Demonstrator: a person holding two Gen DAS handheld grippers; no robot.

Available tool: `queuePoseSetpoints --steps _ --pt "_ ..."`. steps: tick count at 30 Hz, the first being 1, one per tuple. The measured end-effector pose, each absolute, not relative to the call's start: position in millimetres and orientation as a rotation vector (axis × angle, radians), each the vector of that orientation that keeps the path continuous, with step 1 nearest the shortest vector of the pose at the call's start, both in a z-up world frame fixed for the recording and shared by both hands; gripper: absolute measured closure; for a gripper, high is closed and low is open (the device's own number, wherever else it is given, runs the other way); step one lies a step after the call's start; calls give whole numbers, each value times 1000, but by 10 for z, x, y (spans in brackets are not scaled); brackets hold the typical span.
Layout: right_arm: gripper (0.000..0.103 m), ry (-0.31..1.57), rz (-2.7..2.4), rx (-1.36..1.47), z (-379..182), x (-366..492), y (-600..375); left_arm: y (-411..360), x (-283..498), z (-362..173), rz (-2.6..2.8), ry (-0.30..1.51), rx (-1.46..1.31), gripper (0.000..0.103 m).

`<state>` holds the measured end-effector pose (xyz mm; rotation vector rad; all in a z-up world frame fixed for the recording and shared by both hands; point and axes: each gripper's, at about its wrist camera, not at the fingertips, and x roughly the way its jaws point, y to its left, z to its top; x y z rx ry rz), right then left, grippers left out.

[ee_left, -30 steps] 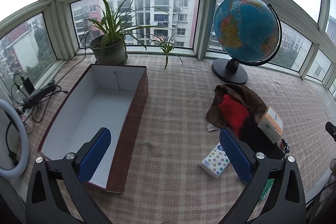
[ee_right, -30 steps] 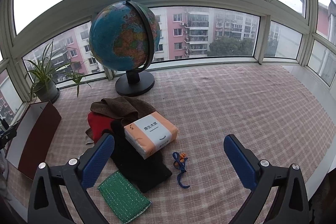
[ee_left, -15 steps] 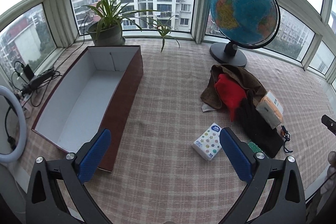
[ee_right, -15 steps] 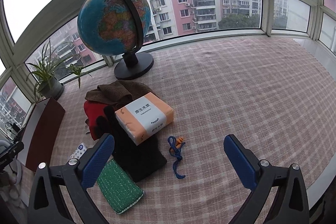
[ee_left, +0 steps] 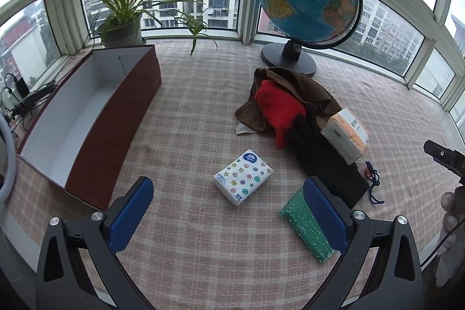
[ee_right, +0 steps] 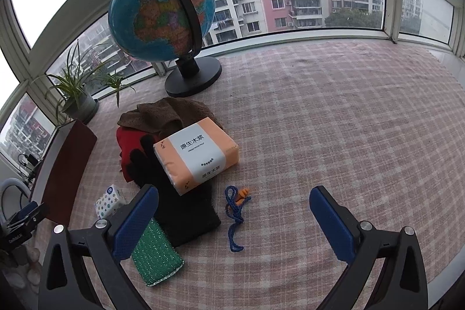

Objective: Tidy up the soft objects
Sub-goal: 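Move the left gripper to the orange-and-white tissue pack and close on it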

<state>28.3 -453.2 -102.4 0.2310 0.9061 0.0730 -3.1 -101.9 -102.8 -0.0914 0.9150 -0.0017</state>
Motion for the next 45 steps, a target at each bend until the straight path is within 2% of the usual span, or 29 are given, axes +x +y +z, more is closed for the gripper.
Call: queuePoseSetpoints --steps 8,17,21,28,37,41,42,45 --pt "1 968 178 270 -1187 723 -4702 -1487 44 -1090 -46 923 -76 1" --pt "15 1077 305 360 -1535 1369 -4801 -2141 334 -1255 -126 983 -55 12" --pt "29 1128 357 368 -1714 1582 -4755 -2348 540 -1383 -171 1043 -112 22" --pt "35 1204 444 420 -1966 1851 -4658 -2503 852 -1586 -196 1132 -222 57" --pt "38 1248 500 483 -2088 2053 -4634 -2647 1137 -1707 -254 1183 -291 59" --pt "50 1285 516 487 -2159 2107 -4585 -2667 1223 -1795 -278 1214 -341 63" --pt "52 1294 524 487 -2177 2110 -4565 -2681 1237 -1802 -281 1216 -334 67" --pt "53 1298 542 474 -2181 2099 -4512 -2715 1277 -1812 -277 1213 -312 67"
